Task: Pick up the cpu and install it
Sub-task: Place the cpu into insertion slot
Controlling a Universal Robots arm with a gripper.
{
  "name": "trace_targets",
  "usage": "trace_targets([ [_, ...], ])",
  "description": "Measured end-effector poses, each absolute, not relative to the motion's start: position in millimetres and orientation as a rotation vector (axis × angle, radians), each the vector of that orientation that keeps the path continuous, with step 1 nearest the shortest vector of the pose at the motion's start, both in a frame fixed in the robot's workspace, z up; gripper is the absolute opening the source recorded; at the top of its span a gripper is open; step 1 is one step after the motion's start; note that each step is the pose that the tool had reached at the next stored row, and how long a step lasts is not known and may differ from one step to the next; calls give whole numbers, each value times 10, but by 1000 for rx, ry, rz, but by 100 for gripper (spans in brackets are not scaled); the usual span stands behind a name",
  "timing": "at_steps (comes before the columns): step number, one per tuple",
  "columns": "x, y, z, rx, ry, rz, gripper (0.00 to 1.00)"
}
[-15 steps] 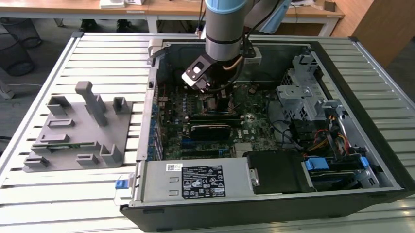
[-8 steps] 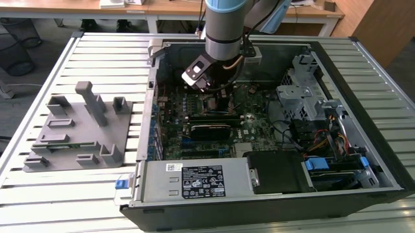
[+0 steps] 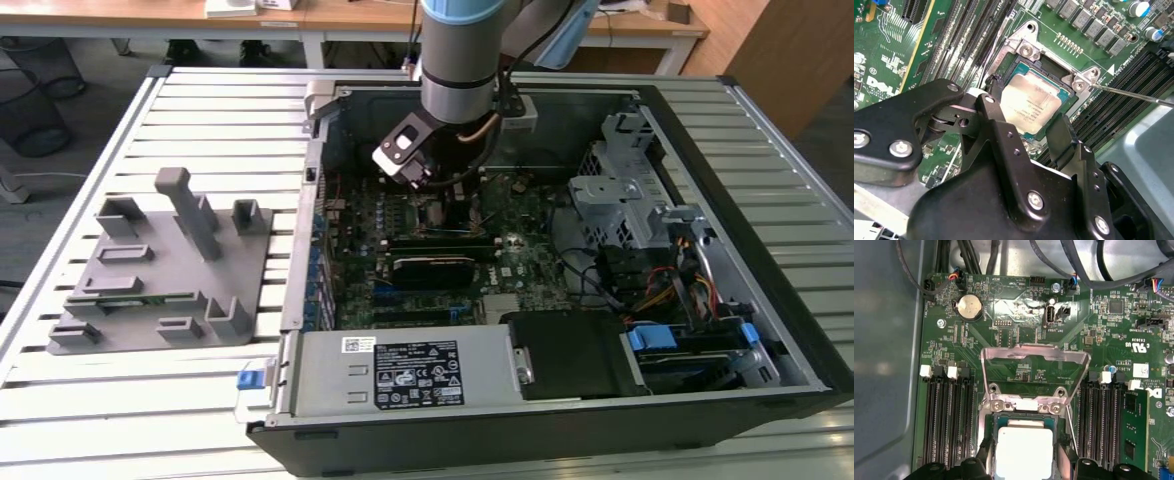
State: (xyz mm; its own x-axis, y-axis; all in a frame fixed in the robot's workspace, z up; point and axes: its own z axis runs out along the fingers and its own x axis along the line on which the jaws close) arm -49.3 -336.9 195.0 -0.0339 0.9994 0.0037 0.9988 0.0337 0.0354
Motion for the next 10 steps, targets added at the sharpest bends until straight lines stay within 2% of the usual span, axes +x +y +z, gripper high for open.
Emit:
trace_targets([
  [2,-494,-3365,1947,2168,2243,43,60],
  [3,-494,-3363,1946,2168,2242,43,54],
  [10,-494,-3340,1944,2168,2242,43,54],
])
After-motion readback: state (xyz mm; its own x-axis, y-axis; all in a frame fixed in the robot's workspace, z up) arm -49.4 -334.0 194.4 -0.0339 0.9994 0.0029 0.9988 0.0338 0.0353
